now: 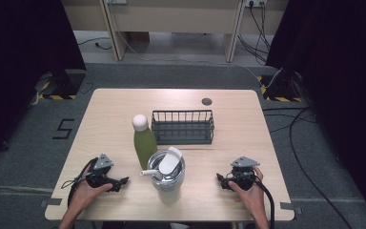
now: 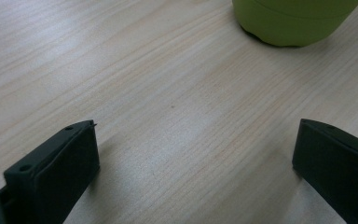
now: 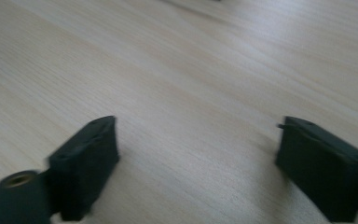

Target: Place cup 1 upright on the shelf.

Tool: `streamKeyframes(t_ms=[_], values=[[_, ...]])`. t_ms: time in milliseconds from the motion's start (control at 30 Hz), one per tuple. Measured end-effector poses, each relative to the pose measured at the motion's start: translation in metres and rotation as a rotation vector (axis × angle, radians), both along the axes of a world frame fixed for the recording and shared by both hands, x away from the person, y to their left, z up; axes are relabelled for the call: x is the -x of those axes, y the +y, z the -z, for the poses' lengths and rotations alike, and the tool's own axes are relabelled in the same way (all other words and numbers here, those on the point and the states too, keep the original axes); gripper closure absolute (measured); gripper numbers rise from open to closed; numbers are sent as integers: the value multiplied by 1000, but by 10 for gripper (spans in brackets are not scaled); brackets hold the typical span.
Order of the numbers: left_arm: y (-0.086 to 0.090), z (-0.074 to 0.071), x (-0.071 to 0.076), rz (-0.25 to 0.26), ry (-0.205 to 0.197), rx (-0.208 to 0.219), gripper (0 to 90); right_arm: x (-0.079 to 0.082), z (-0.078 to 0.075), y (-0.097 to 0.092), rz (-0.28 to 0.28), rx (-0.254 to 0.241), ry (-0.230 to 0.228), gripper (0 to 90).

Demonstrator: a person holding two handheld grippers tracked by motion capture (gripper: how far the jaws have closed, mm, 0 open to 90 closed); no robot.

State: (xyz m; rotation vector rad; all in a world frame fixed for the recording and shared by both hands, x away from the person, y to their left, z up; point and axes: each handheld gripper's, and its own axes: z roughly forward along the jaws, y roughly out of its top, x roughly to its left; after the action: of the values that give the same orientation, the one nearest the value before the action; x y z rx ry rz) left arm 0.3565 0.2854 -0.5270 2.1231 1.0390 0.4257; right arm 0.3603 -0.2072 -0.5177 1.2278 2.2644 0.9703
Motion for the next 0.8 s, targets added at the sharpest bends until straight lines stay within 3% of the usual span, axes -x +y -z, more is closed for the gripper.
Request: streamKeyframes(t_ms=[67, 133, 167, 267, 300, 333, 433, 600, 800], values=[[0, 0, 0, 0, 0, -1, 0, 2, -1, 2, -1, 20, -12, 137], [0, 0, 0, 0, 0, 0, 0, 6, -2, 4, 6, 41, -38, 179], [0, 0, 0, 0, 0, 0, 0, 8, -3, 4, 5, 41, -50, 159], [0, 0, 0, 0, 0, -1, 0, 16, -10, 4, -23, 7, -112, 163], [0, 0, 0, 0, 0, -1, 0, 16, -10, 4, -23, 7, -112, 163], [0, 0, 0, 0, -1, -1, 0, 23, -16, 5, -40, -24, -146, 158], [0, 0, 0, -1, 0, -1, 0, 35, -26, 5, -60, -53, -199, 160], [0, 0, 0, 0, 0, 0, 0, 51, -37, 9, -105, -102, -245, 180], [0, 0, 0, 0, 0, -1, 0, 66, -39, 18, -172, -166, -259, 171]])
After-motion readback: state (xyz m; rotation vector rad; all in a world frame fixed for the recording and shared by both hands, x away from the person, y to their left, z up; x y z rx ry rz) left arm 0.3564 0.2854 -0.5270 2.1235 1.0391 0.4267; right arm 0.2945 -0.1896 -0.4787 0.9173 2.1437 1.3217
